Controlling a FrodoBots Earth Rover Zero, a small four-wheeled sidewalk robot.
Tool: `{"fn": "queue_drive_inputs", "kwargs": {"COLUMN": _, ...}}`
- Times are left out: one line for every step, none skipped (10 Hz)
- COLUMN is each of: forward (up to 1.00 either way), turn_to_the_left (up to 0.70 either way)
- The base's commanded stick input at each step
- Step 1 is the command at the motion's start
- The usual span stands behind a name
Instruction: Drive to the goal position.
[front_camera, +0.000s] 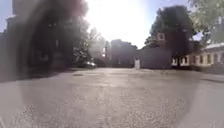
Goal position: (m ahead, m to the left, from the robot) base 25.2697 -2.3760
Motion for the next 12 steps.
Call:
{"fn": "queue_drive_inputs", "kwargs": {"forward": 0.7, "turn_to_the_left": 0.0}}
{"fn": "queue_drive_inputs", "kwargs": {"forward": 0.7, "turn_to_the_left": 0.0}}
{"fn": "queue_drive_inputs", "kwargs": {"forward": 0.7, "turn_to_the_left": 0.0}}
{"fn": "queue_drive_inputs", "kwargs": {"forward": 0.7, "turn_to_the_left": 0.0}}
{"fn": "queue_drive_inputs", "kwargs": {"forward": 0.7, "turn_to_the_left": 0.0}}
{"fn": "queue_drive_inputs", "kwargs": {"forward": 0.7, "turn_to_the_left": 0.0}}
{"fn": "queue_drive_inputs", "kwargs": {"forward": 0.7, "turn_to_the_left": 0.0}}
{"fn": "queue_drive_inputs", "kwargs": {"forward": 0.7, "turn_to_the_left": 0.0}}
{"fn": "queue_drive_inputs", "kwargs": {"forward": 0.7, "turn_to_the_left": 0.0}}
{"fn": "queue_drive_inputs", "kwargs": {"forward": 0.7, "turn_to_the_left": 0.0}}
{"fn": "queue_drive_inputs", "kwargs": {"forward": 0.7, "turn_to_the_left": 0.0}}
{"fn": "queue_drive_inputs", "kwargs": {"forward": 0.7, "turn_to_the_left": 0.0}}
